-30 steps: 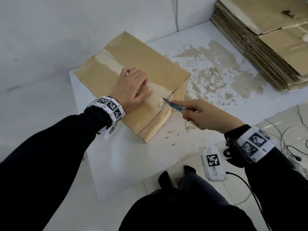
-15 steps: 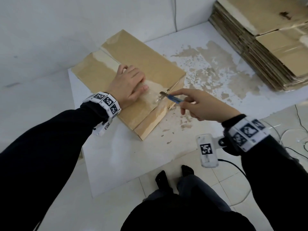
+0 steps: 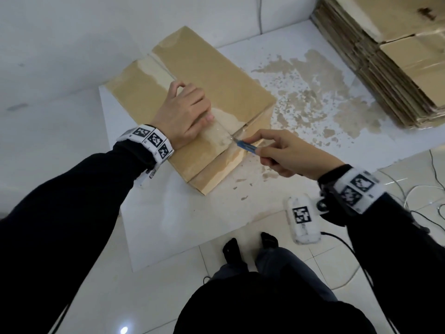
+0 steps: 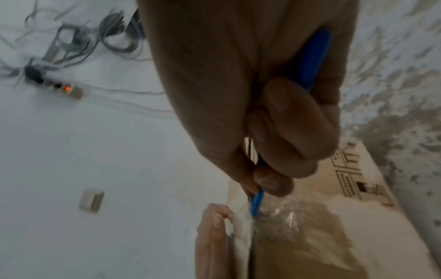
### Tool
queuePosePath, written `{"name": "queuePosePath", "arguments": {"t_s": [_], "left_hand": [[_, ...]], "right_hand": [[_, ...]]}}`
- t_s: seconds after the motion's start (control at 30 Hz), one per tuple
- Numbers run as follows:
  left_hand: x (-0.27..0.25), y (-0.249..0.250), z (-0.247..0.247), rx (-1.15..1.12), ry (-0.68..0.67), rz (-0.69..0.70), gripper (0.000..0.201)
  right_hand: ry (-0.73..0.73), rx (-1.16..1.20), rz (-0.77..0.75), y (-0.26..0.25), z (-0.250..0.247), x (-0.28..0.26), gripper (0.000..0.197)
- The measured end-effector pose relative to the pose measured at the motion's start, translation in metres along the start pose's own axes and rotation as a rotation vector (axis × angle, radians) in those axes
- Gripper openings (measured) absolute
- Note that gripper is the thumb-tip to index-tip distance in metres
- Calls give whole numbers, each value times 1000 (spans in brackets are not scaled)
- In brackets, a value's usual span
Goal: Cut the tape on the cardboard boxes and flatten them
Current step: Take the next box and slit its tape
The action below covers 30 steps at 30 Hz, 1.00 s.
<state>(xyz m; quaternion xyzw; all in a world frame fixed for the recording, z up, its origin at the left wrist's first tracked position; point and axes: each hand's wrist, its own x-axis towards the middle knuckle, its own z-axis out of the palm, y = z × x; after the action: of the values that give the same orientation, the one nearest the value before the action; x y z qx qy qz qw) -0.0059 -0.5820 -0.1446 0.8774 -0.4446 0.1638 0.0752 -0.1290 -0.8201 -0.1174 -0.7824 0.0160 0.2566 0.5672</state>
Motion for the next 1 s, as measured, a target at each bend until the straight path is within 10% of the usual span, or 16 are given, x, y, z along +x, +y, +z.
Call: {"name": "queuePosePath", "arguments": {"t_s": [0.13,0.27,0.53,0.73,1.0], "left_hand": [[8,3,-1,3,-12,17,44],[16,4,-2,27,-35,-19,45],[21,13,-16,165,-237,3,47],[44,26,-30,-332,-470,-666,33],[48,57,-12,-873,-79,-1400,43]], "right_hand": [[79,-27,-39,3,5,-2,25],[-269,-171,47,13,14,-32,28],[324,-338,-187,9,-9,-18,26],[292,-571,-303,14,9,-5,34],[312,-952,-392,14,5,-6,46]]}}
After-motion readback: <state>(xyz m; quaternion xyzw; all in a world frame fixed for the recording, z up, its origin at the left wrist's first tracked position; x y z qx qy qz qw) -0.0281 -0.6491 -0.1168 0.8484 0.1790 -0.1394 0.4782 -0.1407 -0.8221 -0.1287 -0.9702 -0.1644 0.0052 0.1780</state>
